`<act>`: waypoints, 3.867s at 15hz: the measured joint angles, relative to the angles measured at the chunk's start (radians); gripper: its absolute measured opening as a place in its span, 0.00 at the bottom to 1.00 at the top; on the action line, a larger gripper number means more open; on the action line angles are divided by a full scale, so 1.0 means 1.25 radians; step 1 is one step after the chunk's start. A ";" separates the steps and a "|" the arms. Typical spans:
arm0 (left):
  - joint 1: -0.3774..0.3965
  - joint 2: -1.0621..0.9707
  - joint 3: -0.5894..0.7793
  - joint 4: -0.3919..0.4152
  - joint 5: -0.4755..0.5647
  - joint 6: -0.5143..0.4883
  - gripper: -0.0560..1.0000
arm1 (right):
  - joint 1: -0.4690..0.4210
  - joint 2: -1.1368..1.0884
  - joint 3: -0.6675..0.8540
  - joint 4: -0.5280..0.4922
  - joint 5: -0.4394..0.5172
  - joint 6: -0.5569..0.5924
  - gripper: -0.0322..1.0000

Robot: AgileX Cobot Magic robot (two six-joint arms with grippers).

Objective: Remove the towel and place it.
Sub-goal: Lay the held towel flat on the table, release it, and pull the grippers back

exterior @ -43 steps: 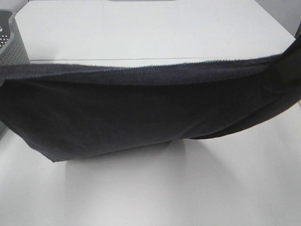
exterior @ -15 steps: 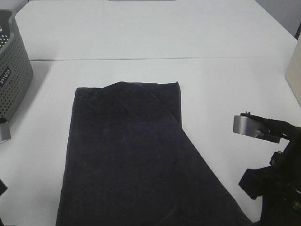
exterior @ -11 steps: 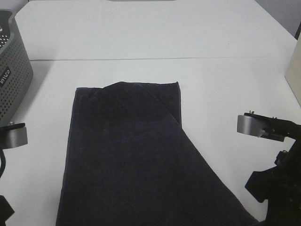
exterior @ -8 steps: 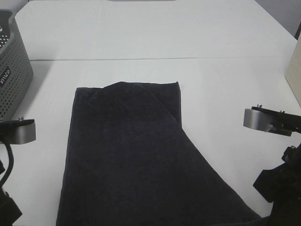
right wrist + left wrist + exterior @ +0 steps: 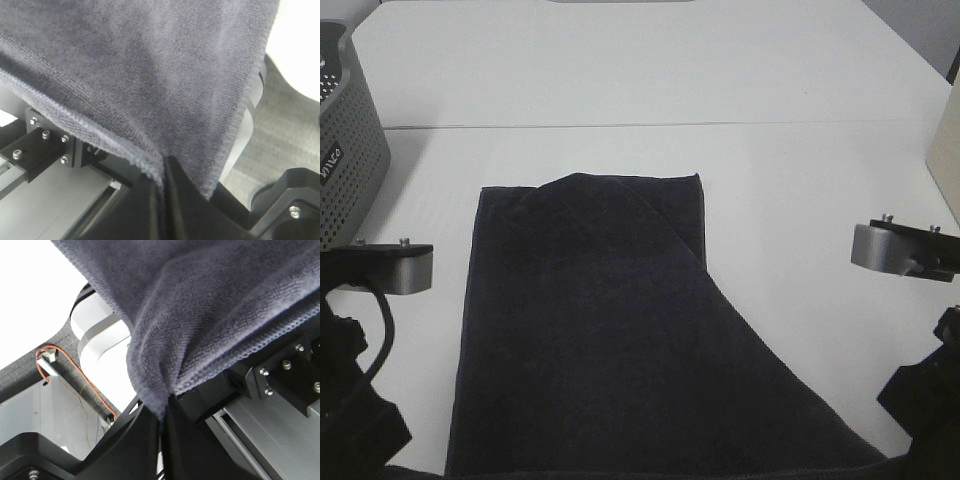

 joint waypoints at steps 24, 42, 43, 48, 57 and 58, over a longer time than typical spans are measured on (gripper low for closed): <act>-0.152 0.321 -0.110 -0.022 0.024 0.000 0.05 | -0.002 0.367 -0.001 0.070 0.010 -0.173 0.09; -0.114 0.252 -0.399 0.062 0.028 0.022 0.76 | -0.002 0.284 -0.333 -0.031 0.014 -0.060 0.71; -0.062 0.252 -0.442 0.071 0.028 0.028 0.76 | -0.004 0.284 -0.390 -0.057 0.014 -0.048 0.71; 0.158 0.252 -0.549 0.084 0.028 0.088 0.76 | -0.152 0.308 -0.586 0.024 0.015 -0.040 0.71; 0.238 0.404 -0.637 0.097 -0.024 0.116 0.80 | -0.285 0.485 -0.718 0.075 0.019 -0.123 0.71; 0.238 0.449 -0.678 0.097 -0.028 0.122 0.81 | -0.292 0.525 -0.752 0.087 0.018 -0.133 0.71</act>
